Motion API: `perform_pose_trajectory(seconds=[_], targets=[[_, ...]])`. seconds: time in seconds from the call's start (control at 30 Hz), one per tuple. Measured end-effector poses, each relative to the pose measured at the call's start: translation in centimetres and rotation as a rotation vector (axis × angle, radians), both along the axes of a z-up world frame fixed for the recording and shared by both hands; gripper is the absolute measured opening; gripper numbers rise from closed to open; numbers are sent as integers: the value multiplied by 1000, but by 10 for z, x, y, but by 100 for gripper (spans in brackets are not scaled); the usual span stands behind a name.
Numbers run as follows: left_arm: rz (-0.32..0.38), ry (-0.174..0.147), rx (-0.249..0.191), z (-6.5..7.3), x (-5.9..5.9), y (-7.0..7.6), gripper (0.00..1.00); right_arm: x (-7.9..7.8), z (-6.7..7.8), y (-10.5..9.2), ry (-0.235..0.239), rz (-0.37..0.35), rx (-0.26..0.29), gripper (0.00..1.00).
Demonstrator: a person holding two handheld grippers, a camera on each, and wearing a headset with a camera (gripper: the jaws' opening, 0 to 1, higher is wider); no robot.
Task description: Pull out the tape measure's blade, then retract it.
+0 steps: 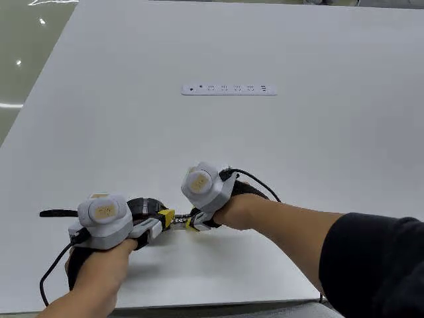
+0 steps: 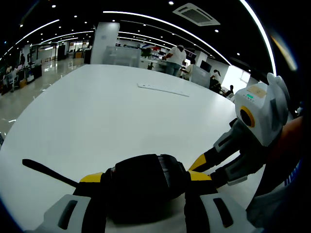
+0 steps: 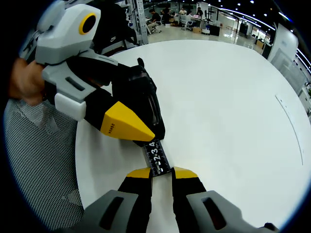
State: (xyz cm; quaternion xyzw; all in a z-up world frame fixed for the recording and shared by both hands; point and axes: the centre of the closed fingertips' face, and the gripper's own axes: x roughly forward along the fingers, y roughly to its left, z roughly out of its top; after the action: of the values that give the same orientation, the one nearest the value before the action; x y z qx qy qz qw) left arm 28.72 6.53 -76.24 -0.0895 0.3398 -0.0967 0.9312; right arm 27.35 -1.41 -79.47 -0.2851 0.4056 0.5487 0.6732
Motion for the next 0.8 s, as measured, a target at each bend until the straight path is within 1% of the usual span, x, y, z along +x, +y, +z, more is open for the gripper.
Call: perform_pose_trajectory(seconds=[0.3, 0.33, 0.37, 0.47, 0.53, 0.63, 0.8], targets=[[0, 0, 0, 0, 0, -1, 60, 0, 0, 2, -3, 4, 2, 11], [0, 1, 0, 0, 1, 0, 60, 0, 0, 5, 0, -9, 26, 11], [-2, 3, -1, 0, 1, -1, 60, -1, 0, 5, -9, 5, 16, 11], [-1, 2, 0, -1, 0, -1, 60, 0, 0, 5, -5, 5, 11, 11], [0, 1, 0, -1, 0, -1, 60, 0, 0, 6, 1, -3, 21, 11], [1, -2, -2, 0, 1, 0, 60, -1, 0, 8, 9, -9, 51, 11], [2, -1, -5, 0, 1, 0, 60, -2, 1, 10, 18, 1, 55, 11]])
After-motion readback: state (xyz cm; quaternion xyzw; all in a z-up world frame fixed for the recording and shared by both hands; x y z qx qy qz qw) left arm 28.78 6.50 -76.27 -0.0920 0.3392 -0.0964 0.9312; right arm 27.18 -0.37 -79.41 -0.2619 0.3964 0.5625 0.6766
